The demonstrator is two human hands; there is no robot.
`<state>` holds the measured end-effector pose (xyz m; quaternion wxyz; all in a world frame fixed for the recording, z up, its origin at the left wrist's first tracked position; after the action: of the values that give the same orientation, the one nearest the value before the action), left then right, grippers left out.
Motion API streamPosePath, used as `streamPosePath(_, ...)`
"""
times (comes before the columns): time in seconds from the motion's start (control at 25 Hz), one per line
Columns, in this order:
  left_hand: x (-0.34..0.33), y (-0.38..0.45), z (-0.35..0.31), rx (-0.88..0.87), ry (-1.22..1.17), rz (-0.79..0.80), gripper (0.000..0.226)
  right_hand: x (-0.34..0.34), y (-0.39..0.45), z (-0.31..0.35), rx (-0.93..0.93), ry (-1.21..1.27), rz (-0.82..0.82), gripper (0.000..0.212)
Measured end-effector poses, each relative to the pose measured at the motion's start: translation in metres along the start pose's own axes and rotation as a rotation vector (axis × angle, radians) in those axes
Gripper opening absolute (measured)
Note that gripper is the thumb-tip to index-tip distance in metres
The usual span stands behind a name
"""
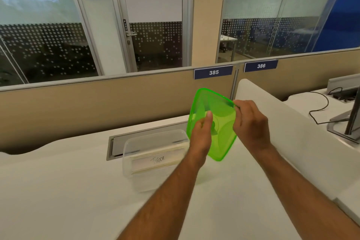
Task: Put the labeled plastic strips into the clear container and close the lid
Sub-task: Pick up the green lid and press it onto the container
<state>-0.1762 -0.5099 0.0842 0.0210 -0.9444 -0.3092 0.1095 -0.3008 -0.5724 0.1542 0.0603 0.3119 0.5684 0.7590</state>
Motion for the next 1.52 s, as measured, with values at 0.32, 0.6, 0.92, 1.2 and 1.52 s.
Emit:
streamPosePath(0.32,0.061,0.003,-0.049,0.069,-0.258,-0.107,0.050,-0.018,-0.017,0.085,0.446,0.057,0.003,0.012)
streamPosePath(0.6,0.123,-0.004,-0.042,0.013,-0.184,-0.294,0.020,-0.045,-0.049,0.118,0.448,0.241,0.269,0.042)
streamPosePath(0.92,0.195,-0.010,-0.038,0.017,-0.162,-0.421,0.031,-0.094,-0.056,0.037,-0.552,0.378,0.506,0.050)
streamPosePath(1.2,0.217,-0.015,-0.034,0.028,-0.212,-0.389,0.034,-0.128,-0.084,0.044,-1.216,1.055,0.574,0.034)
streamPosePath(1.52,0.247,-0.014,-0.020,-0.087,0.628,-0.577,0.036,-0.144,-0.090,0.054,-1.158,0.898,0.532,0.030)
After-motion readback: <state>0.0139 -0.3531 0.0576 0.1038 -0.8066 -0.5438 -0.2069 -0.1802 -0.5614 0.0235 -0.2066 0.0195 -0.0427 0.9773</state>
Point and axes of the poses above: each hand's wrist, its own y-axis towards the middle knuckle, its own x-axis out of the back of the hand, z = x × y, the point moved 5 cm from there along y, towards the middle knuckle, and after that the axes turned 1 degree about -y, right-handed, at the moved point
